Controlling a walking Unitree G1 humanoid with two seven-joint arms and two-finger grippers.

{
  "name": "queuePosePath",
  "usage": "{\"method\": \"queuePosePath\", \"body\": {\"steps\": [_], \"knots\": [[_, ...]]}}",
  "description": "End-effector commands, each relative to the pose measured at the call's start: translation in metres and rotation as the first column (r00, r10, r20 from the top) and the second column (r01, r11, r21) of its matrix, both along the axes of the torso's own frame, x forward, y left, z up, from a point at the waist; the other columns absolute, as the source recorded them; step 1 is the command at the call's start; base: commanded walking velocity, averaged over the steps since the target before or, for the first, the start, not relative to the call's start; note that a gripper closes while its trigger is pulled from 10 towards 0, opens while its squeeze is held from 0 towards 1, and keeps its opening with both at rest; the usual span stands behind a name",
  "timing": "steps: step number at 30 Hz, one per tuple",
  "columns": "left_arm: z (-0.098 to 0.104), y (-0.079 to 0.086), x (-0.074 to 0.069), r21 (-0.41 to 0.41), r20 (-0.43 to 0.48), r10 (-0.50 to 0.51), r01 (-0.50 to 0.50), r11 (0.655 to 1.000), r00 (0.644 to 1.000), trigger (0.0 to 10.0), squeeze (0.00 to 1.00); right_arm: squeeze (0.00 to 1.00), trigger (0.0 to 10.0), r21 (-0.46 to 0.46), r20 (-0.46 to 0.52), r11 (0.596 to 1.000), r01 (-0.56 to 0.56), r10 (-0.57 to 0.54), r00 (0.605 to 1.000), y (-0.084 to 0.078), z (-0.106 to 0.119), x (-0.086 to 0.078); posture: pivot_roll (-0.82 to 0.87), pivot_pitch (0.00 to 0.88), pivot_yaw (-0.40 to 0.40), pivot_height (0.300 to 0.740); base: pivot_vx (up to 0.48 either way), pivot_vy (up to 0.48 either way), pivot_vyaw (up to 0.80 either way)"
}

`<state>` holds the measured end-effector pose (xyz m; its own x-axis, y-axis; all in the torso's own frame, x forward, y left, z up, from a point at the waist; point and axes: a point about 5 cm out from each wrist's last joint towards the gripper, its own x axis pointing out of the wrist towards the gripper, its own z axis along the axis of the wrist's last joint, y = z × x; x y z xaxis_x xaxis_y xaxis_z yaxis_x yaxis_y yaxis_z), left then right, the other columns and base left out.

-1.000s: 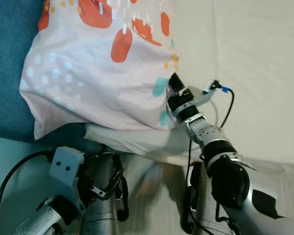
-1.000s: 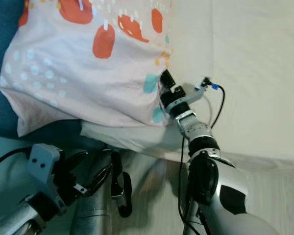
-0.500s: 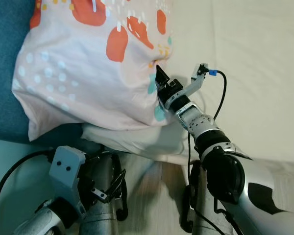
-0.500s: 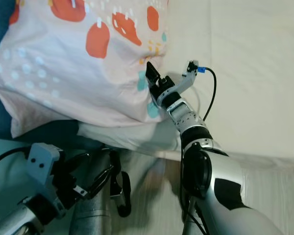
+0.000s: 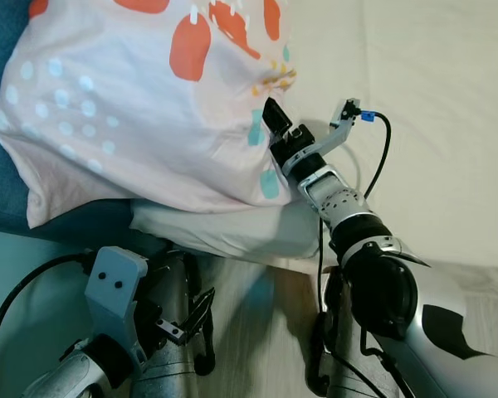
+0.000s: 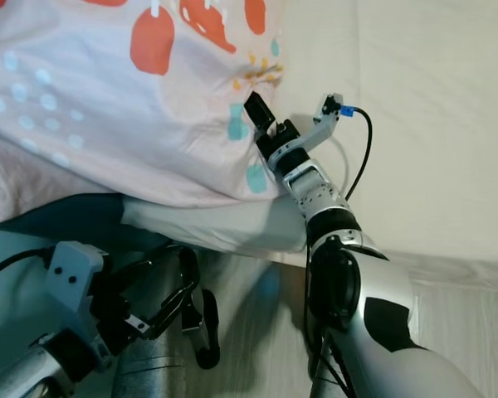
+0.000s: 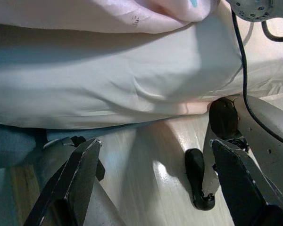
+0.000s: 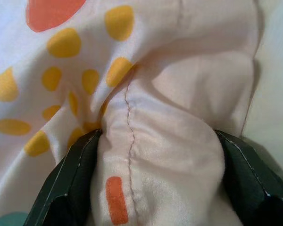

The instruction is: Clean up the room

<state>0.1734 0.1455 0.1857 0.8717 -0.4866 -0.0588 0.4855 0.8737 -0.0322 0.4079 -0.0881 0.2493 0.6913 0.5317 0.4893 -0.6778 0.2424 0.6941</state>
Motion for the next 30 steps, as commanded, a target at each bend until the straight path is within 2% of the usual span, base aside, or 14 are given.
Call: {"method": "queuePosePath", "body": {"steps": [1,6,7,8,12,18,22,26,30], "knots": [[-0.003,0.001,-0.004,0.014,-0.032,-0.006,0.007,1.000,0.999,10.0,0.00,0.00,10.0,-0.016,-0.022,0.994,-0.105,0.105,0.994,0.019,-0.011,-0.006,0.33,0.699,0.108,0.511,0.000,0.000,0.00],[-0.002,0.000,-0.003,0.015,-0.030,-0.007,0.007,1.000,1.000,10.0,0.00,0.00,9.9,-0.015,0.015,0.981,-0.196,0.196,0.981,0.028,-0.007,-0.010,0.33,0.696,0.105,0.511,0.000,0.000,0.00],[-0.003,0.000,-0.003,0.014,-0.029,-0.008,0.008,1.000,1.000,10.0,0.00,0.00,0.8,-0.023,0.012,0.979,-0.201,0.201,0.979,0.029,-0.007,-0.010,0.33,0.695,0.102,0.511,0.000,0.000,0.00],[-0.003,0.000,-0.002,0.013,-0.029,-0.008,0.008,1.000,1.000,10.0,0.00,0.00,0.0,-0.039,0.004,0.981,-0.191,0.191,0.982,0.029,-0.007,-0.010,0.33,0.695,0.102,0.511,0.000,0.000,0.00],[-0.002,-0.001,-0.001,0.011,-0.026,-0.008,0.009,1.000,1.000,10.0,0.00,0.00,0.0,-0.039,0.016,0.983,-0.182,0.182,0.983,0.029,-0.005,-0.009,0.33,0.693,0.099,0.511,0.000,0.000,0.00],[-0.002,-0.004,0.007,0.002,-0.005,-0.003,0.003,1.000,1.000,10.0,0.00,0.00,0.0,-0.005,0.020,0.998,-0.070,0.070,0.997,0.012,0.006,-0.002,0.30,0.673,0.067,0.511,0.000,0.000,0.00],[0.006,-0.007,0.020,-0.022,0.056,0.016,-0.015,1.000,0.998,10.0,0.00,0.00,0.0,-0.069,0.081,0.996,0.054,-0.049,0.996,-0.012,0.022,0.004,0.26,0.642,0.033,0.511,0.000,0.000,0.00],[0.009,-0.008,0.026,-0.032,0.081,0.022,-0.020,0.999,0.996,10.0,0.00,0.00,0.0,-0.092,0.128,0.991,0.096,-0.084,0.988,-0.018,0.034,0.005,0.24,0.622,0.021,0.511,0.000,0.000,0.00],[0.011,-0.015,0.043,-0.058,0.128,0.028,-0.021,0.998,0.991,10.0,0.00,0.00,0.0,-0.072,0.208,0.991,0.110,-0.093,0.974,-0.024,0.052,0.004,0.19,0.565,-0.004,0.511,0.000,0.000,0.00]]}}
